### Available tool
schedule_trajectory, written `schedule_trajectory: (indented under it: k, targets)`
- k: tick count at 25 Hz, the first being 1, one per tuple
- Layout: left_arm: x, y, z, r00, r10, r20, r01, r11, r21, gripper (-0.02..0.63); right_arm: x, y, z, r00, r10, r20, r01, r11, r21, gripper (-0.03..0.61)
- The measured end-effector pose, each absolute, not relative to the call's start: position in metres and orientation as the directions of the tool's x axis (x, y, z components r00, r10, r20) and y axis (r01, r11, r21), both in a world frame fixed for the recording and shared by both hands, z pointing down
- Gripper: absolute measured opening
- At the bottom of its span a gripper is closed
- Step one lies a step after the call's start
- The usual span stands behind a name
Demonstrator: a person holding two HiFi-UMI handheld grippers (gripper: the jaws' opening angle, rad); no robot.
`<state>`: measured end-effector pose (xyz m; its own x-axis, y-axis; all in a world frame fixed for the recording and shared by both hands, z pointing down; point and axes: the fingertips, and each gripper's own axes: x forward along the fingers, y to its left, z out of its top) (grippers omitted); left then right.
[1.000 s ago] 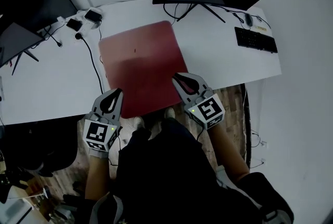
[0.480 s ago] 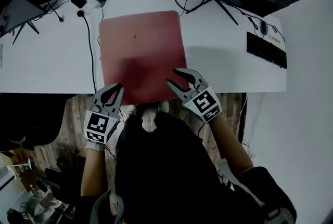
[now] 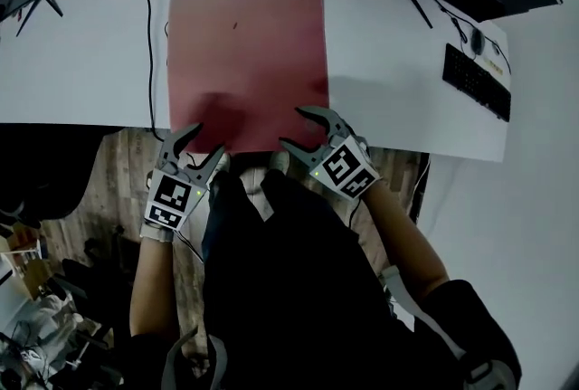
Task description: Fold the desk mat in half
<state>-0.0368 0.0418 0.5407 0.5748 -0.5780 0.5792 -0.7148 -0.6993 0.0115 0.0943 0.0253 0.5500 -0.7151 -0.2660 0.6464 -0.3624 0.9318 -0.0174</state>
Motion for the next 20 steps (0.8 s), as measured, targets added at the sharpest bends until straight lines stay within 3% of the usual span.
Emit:
schedule_trajectory:
  k: [7, 20]
  targets:
    - [-0.027, 0.07, 0.589, 0.545, -0.49, 0.681, -0.661, -0.751, -0.011, 0.311, 0.091, 0.049, 0.585, -0.7, -0.191, 0.688, -0.285, 0.958, -0.025, 0.288]
    - [-0.035, 0.077, 0.64, 0.418, -0.473, 0.776, -0.547, -0.813, -0.201, 0.35, 0.103, 0.072, 0.639, -0.586, -0.222, 0.779, -0.214, 0.97, 0.116, 0.318]
